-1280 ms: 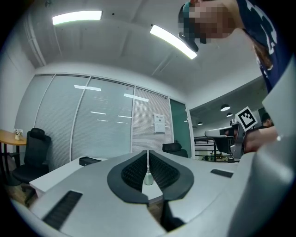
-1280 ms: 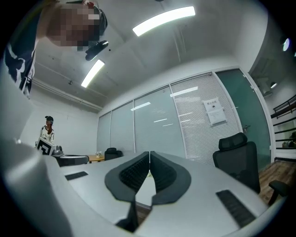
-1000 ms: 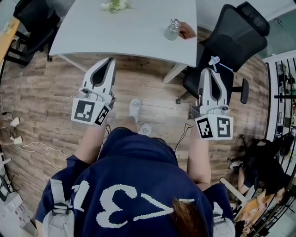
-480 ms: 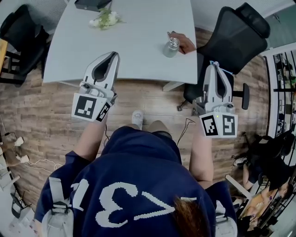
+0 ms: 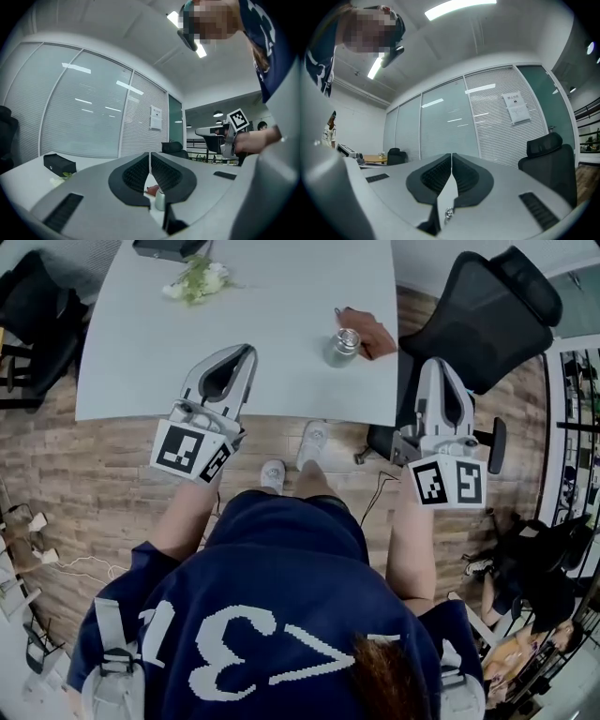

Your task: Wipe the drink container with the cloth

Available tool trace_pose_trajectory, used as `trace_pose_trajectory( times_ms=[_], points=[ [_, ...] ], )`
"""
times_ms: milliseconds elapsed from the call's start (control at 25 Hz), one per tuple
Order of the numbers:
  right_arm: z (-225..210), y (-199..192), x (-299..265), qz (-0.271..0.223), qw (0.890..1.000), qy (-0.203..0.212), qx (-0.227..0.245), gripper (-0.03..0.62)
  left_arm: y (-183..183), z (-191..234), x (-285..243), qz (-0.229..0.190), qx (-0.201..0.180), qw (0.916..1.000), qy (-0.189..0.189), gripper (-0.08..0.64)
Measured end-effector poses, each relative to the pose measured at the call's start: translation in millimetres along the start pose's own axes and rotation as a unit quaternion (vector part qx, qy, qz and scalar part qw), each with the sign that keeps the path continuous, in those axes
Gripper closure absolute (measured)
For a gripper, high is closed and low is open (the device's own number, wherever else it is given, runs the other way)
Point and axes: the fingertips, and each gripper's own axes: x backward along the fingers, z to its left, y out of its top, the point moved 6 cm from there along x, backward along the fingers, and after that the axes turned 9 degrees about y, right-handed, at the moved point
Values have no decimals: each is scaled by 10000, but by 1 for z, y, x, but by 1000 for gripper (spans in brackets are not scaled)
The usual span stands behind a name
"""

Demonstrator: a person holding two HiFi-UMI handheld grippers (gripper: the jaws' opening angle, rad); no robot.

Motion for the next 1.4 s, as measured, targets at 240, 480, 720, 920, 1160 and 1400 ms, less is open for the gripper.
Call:
trace_pose_trajectory(
  times_ms=[240,480,720,920,1160,1400],
  points=[
    [-48,7,-57,-40,9986,505,126,565,-18,-17,-67,219,407,9989,-45,535],
    [-99,-1,-101,117,9957,913,-53,565,-66,-49,-127,907,846,9921,-163,518],
    [-121,-26,-123,427,9936,1005,-304,565,-110,-70,-161,1611,1181,9792,-347,395],
    [-132,-54,-129,728,9909,984,-560,565,-141,-85,-176,2030,1355,9694,-264,313],
    [-137,-70,-131,906,9897,866,-696,565,-133,-92,-179,1895,1318,9718,-481,310],
    [-139,-75,-132,914,9897,808,-754,565,-119,-92,-180,1723,1367,9739,-559,311]
  ],
)
